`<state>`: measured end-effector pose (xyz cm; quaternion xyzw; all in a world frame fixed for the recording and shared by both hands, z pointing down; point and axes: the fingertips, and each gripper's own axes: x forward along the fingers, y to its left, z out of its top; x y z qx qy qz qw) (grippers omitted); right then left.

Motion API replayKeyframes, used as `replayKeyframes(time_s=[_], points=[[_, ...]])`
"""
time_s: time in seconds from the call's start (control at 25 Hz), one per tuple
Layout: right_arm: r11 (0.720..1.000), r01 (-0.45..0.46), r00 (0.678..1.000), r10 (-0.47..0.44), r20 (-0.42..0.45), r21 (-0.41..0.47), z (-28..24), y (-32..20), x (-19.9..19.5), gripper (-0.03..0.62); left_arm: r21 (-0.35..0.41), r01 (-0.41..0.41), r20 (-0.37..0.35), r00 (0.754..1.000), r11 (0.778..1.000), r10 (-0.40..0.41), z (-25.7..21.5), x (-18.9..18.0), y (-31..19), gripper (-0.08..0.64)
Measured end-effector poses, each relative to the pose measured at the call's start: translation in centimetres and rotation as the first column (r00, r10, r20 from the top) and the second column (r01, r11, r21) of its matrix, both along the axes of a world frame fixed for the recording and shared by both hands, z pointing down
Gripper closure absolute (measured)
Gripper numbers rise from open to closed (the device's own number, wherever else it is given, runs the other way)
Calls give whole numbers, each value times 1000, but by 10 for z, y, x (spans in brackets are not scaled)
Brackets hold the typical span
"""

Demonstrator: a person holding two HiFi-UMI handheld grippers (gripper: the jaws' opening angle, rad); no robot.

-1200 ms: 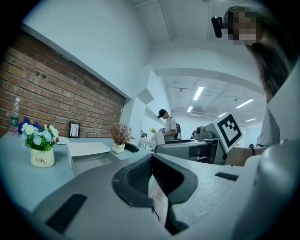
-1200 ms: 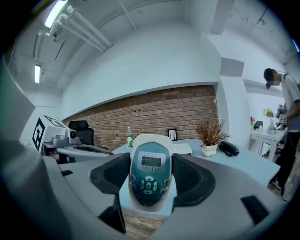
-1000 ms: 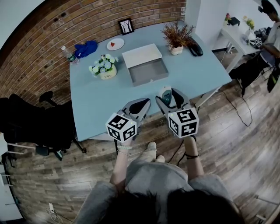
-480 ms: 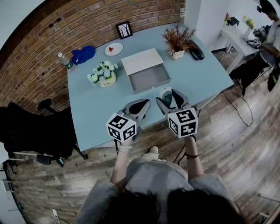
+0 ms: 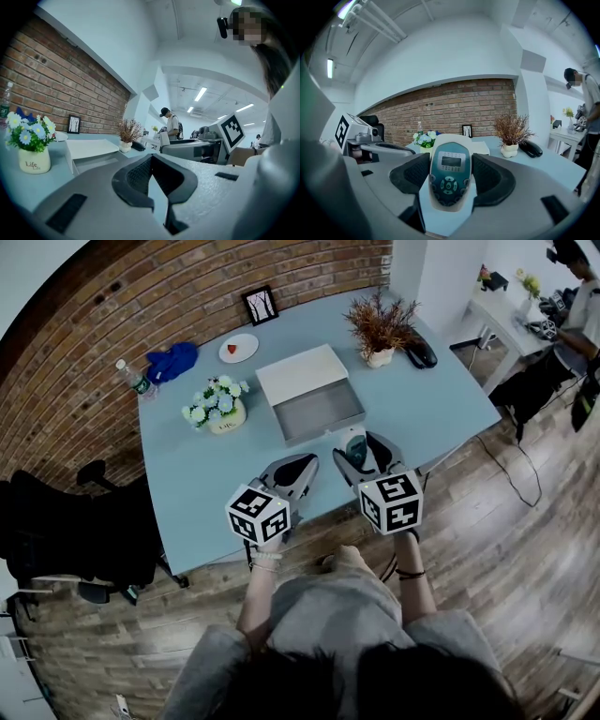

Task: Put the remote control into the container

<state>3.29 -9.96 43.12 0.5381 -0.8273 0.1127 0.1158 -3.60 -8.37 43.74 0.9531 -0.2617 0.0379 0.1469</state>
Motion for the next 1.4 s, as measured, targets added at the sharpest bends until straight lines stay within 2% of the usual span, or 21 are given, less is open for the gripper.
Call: replayKeyframes(time_s=[0.56, 0.8, 1.4], points=[[995, 86, 995, -88, -36, -41, 6, -60, 5, 313, -61, 72, -16, 997, 996, -73, 15, 7, -52, 557], [989, 134, 991, -135, -14, -68, 16, -86, 7, 311, -82, 124, -11, 992, 989, -125, 25, 8, -74, 557], [954, 272, 958, -280, -57, -124, 40, -156, 4, 313, -125, 256, 12, 967, 959, -256, 46, 1, -128, 557]])
